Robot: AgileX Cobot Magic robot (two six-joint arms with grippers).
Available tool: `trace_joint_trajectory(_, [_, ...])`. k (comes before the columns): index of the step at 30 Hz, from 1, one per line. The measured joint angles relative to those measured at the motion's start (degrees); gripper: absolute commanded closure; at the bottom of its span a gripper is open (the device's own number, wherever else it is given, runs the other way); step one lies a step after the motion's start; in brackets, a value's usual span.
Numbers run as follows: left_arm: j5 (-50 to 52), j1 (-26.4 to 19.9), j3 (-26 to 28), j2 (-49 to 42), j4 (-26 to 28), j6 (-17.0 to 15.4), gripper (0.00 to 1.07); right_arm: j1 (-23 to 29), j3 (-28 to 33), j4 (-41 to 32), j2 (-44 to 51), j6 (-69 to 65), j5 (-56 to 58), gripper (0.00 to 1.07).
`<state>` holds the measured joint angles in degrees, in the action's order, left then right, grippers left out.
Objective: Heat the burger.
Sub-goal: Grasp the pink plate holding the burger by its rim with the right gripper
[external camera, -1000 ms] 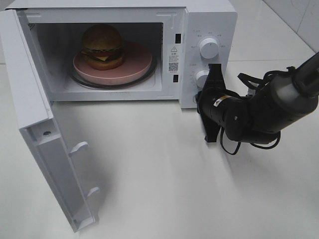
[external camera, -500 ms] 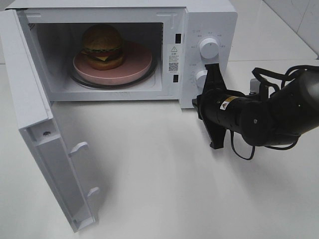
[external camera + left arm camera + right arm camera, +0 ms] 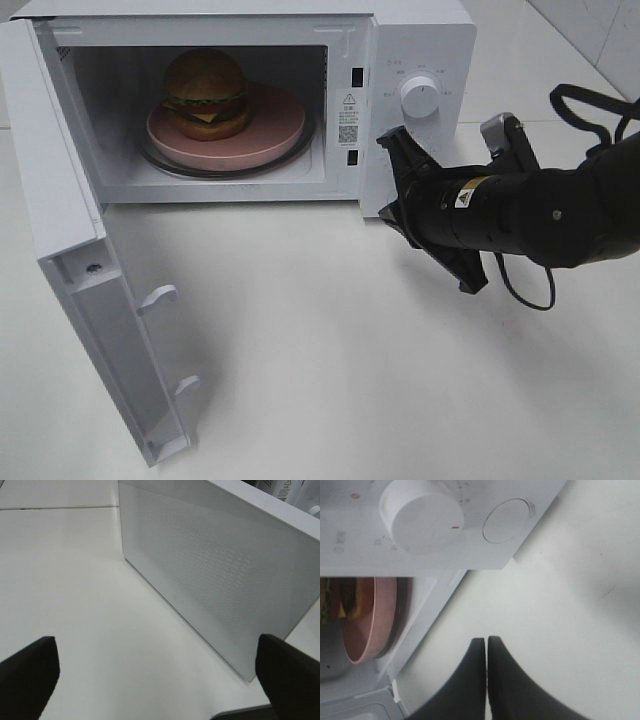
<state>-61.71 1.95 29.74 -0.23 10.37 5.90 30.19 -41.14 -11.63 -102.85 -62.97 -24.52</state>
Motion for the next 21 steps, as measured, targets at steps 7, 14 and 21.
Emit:
trace_joint_trajectory(7, [0.00, 0.00, 0.00, 0.00, 0.00, 0.00, 0.07, 0.00, 0.00, 0.06, 5.79, 15.76, 10.77, 1.07])
trace_joint_trajectory(14, [0.00, 0.00, 0.00, 0.00, 0.00, 0.00, 0.07, 0.00, 0.00, 0.06, 9.05, 26.70, 20.28, 1.06])
trace_joint_trajectory(21, [0.00, 0.00, 0.00, 0.00, 0.00, 0.00, 0.07, 0.00, -2.06, 0.23, 11.52, 42.23, 34.15, 1.05])
